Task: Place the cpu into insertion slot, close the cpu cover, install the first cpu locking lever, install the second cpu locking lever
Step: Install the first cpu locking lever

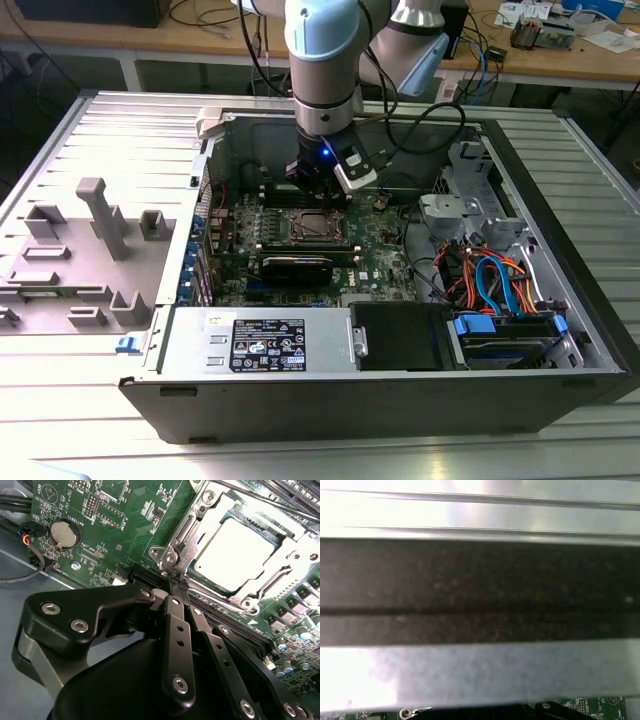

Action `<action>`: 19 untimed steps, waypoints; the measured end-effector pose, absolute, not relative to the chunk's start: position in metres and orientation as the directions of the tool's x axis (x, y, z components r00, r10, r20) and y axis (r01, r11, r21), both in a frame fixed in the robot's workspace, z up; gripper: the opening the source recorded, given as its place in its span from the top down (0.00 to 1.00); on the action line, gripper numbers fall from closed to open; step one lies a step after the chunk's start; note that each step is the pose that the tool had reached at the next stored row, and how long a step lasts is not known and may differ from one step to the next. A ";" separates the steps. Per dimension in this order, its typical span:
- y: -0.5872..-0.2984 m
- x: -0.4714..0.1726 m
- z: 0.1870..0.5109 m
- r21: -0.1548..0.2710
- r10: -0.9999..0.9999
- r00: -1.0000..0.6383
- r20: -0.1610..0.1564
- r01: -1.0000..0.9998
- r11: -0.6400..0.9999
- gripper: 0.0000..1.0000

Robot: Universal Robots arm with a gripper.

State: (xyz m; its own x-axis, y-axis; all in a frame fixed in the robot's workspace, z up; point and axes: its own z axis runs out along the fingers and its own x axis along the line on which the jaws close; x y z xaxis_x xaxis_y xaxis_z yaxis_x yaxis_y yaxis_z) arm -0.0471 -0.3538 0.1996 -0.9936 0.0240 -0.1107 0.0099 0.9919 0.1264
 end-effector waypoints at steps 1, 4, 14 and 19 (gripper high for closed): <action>-0.354 -0.047 0.200 0.125 0.024 -0.994 -0.110 0.010 0.992 0.89; -0.354 -0.047 0.200 0.123 0.023 -0.994 -0.109 0.009 0.992 0.89; -0.354 -0.047 0.220 0.124 0.023 -0.994 -0.109 0.009 0.992 0.89; -0.354 -0.047 0.229 0.119 0.022 -0.994 -0.107 0.009 0.993 0.89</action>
